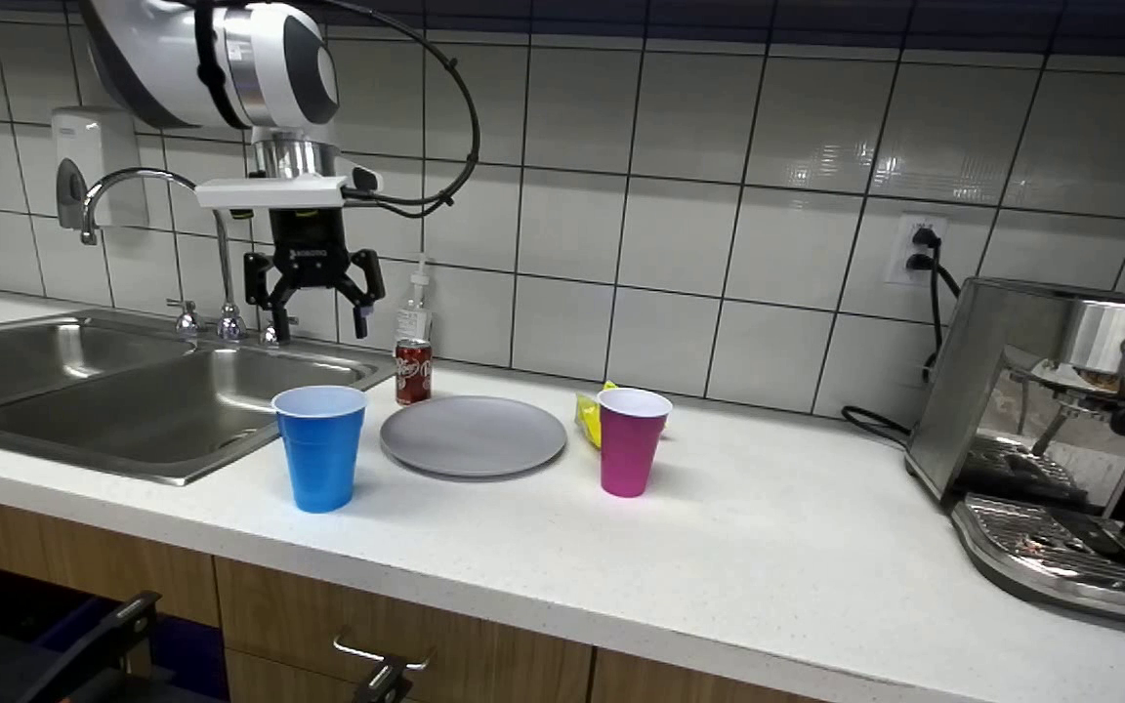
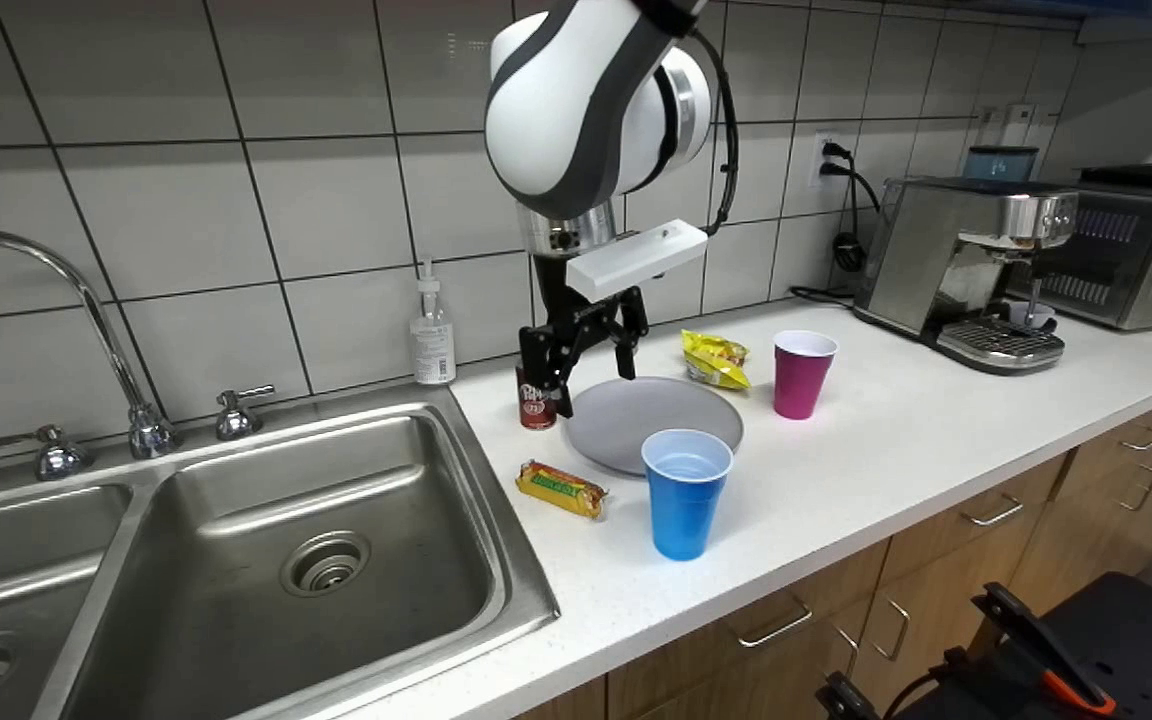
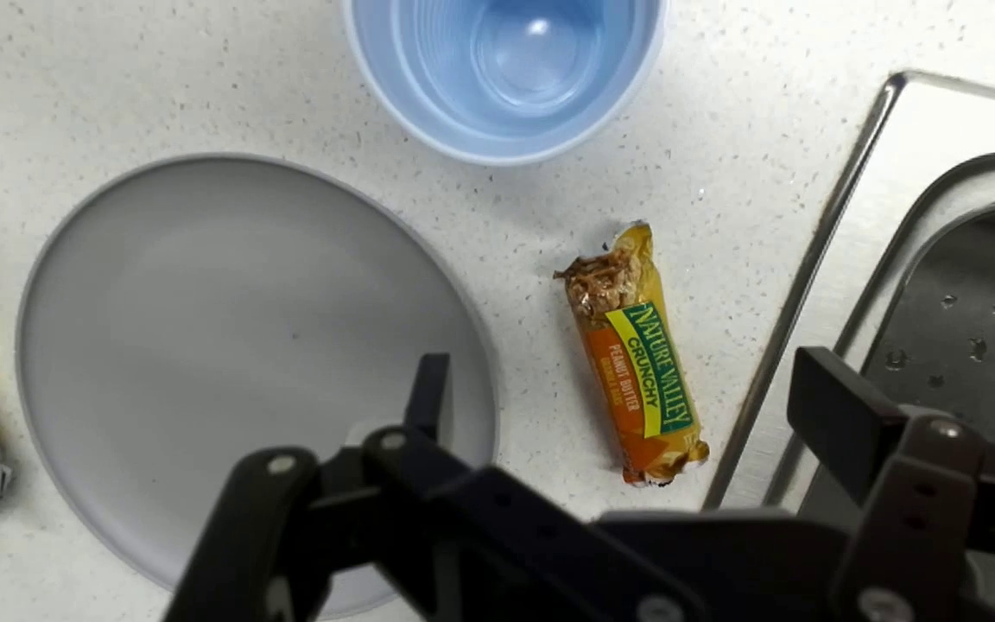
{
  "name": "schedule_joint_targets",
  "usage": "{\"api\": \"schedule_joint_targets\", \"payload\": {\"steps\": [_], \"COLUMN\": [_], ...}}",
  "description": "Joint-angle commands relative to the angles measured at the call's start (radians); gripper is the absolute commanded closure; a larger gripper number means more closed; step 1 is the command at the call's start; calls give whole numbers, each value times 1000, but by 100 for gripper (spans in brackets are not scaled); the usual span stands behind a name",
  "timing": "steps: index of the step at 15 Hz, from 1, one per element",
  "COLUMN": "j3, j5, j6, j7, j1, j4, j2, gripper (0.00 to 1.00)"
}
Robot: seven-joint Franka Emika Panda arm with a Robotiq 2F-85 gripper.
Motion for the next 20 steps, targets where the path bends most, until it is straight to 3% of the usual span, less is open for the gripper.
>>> {"api": "schedule_joint_targets", "payload": {"steps": [1,5,6,20], "j3": [3,9,9,13], "j5": [-18,-4,0,5], "j6": [42,81,51,65], "j7": [83,123,84,103], "j1": [8,3,-3,-3], "j4": [-105,-179,-115,-160], "j2": [-92,-144,-84,-117], "gripper": [0,0,0,0]}}
